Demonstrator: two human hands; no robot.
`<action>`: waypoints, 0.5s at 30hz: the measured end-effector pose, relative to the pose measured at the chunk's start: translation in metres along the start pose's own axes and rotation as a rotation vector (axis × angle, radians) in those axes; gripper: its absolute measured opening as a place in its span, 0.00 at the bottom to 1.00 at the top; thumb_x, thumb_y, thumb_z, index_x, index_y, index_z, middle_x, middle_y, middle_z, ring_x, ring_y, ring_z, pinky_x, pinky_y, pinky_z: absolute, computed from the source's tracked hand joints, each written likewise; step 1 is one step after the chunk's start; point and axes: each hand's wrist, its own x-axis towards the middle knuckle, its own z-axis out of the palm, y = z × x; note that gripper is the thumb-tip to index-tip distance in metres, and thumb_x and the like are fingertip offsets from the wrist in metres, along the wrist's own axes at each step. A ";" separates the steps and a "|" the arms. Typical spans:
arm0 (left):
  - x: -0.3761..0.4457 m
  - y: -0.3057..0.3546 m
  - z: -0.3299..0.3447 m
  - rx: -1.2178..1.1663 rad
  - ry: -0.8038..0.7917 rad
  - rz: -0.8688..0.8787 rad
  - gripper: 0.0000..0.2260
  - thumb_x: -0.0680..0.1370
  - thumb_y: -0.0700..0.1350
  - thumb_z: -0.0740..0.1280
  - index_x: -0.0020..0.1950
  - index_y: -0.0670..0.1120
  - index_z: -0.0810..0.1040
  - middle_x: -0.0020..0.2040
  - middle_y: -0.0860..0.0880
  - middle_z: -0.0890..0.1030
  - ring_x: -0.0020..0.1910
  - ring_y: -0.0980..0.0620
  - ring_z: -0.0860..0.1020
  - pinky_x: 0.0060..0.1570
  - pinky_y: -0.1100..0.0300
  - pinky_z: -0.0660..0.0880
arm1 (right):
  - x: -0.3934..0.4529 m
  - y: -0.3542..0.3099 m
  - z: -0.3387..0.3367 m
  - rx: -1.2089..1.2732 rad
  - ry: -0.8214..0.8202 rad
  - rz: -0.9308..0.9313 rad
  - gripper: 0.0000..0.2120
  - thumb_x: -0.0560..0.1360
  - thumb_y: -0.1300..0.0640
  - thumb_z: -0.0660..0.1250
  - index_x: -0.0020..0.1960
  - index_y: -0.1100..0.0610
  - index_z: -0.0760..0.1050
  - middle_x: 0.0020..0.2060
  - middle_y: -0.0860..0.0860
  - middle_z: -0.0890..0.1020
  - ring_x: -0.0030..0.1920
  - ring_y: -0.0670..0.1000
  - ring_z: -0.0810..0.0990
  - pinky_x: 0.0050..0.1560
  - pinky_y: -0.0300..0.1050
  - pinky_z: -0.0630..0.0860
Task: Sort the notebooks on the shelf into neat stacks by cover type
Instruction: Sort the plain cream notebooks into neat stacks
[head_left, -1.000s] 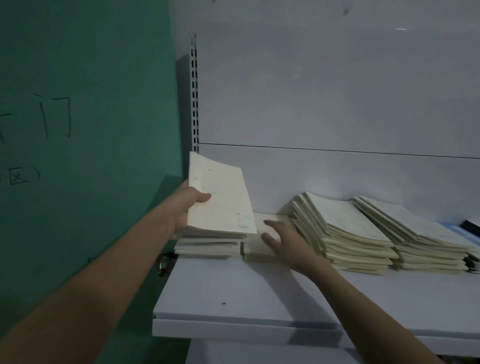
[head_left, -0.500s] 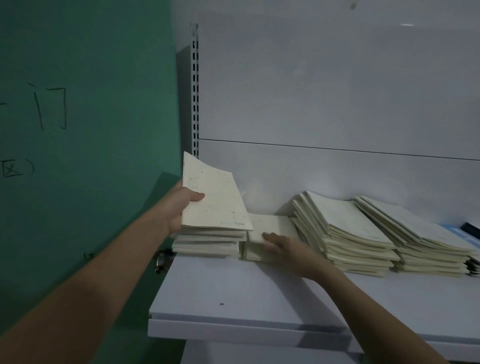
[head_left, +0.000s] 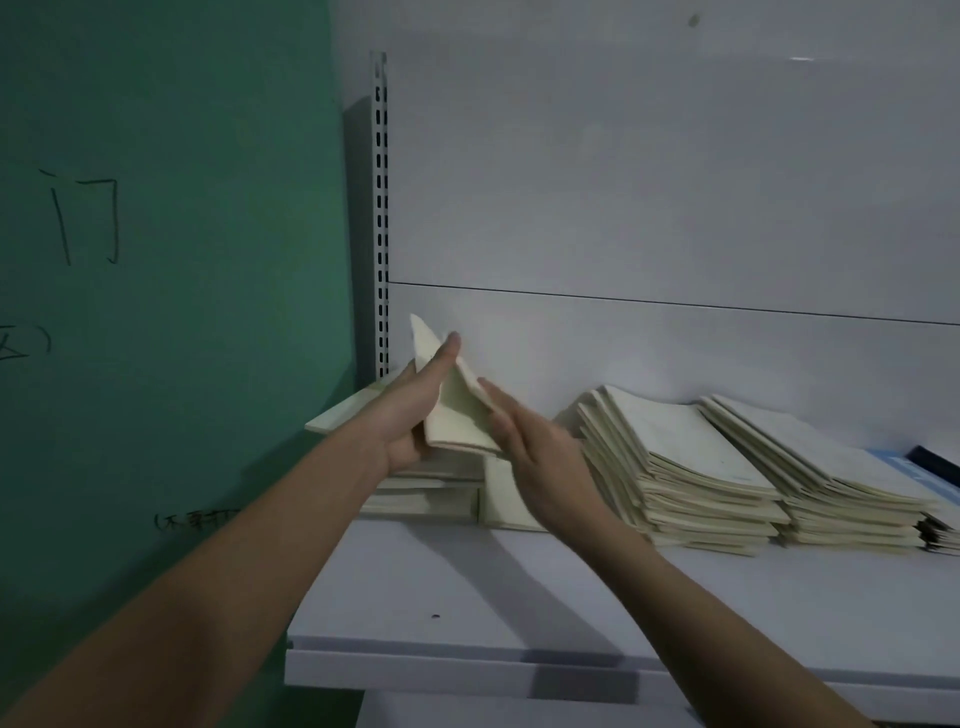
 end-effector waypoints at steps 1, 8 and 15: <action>-0.001 0.000 0.002 -0.026 -0.010 0.010 0.20 0.76 0.55 0.70 0.63 0.48 0.74 0.45 0.44 0.85 0.36 0.47 0.84 0.31 0.55 0.80 | 0.000 0.000 0.003 -0.054 -0.040 -0.037 0.21 0.82 0.43 0.53 0.74 0.43 0.65 0.68 0.41 0.73 0.65 0.40 0.72 0.57 0.28 0.68; 0.002 -0.004 -0.017 -0.085 0.066 0.047 0.19 0.79 0.36 0.63 0.68 0.50 0.71 0.55 0.44 0.82 0.48 0.44 0.82 0.32 0.53 0.80 | 0.003 0.021 -0.001 0.137 0.010 0.080 0.20 0.83 0.44 0.50 0.70 0.45 0.71 0.68 0.42 0.73 0.67 0.40 0.69 0.65 0.37 0.65; -0.002 -0.005 -0.035 -0.127 0.145 0.055 0.19 0.80 0.37 0.61 0.69 0.50 0.69 0.54 0.44 0.81 0.47 0.44 0.81 0.30 0.49 0.80 | -0.013 0.080 0.008 -0.299 -0.285 0.330 0.25 0.81 0.44 0.59 0.74 0.55 0.65 0.71 0.53 0.70 0.70 0.53 0.68 0.66 0.44 0.64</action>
